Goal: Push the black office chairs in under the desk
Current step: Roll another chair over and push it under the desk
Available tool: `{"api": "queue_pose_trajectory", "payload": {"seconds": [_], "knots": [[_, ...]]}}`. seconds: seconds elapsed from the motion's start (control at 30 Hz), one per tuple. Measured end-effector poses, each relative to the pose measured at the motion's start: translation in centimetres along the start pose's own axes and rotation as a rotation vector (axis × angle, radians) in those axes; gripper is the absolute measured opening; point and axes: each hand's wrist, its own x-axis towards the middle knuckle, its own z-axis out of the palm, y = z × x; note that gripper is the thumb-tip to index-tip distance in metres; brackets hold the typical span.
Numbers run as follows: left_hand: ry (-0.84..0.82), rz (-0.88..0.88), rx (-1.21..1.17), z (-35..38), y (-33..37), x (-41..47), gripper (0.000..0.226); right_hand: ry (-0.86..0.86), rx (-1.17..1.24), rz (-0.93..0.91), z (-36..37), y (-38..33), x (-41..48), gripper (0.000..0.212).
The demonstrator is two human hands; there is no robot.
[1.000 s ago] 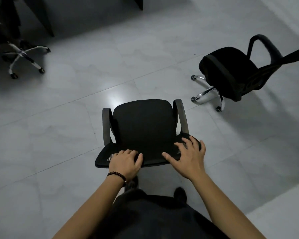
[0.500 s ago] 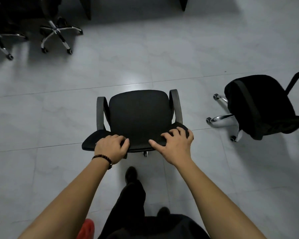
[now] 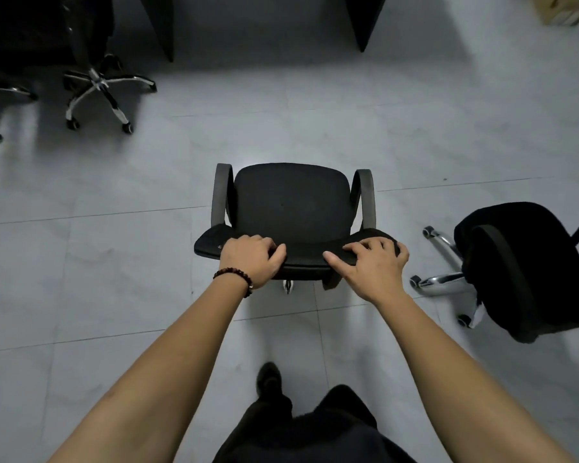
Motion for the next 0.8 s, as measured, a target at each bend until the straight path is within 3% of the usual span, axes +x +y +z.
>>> {"api": "queue_pose_trajectory", "payload": {"seconds": [0.5, 0.6, 0.8], "knots": [[0.009, -0.175, -0.005, -8.8, -3.0, 25.5, 0.052, 0.029, -0.034, -0.140, -8.6, -3.1, 29.3, 0.081], [0.004, -0.273, 0.027, -11.2, -5.0, 29.6, 0.047, -0.011, -0.040, -0.173, -10.9, -5.7, 35.4, 0.085], [0.019, -0.457, -0.127, -14.7, -11.5, 35.3, 0.047, -0.084, -0.033, -0.227, -13.2, -13.5, 44.6, 0.093]]}}
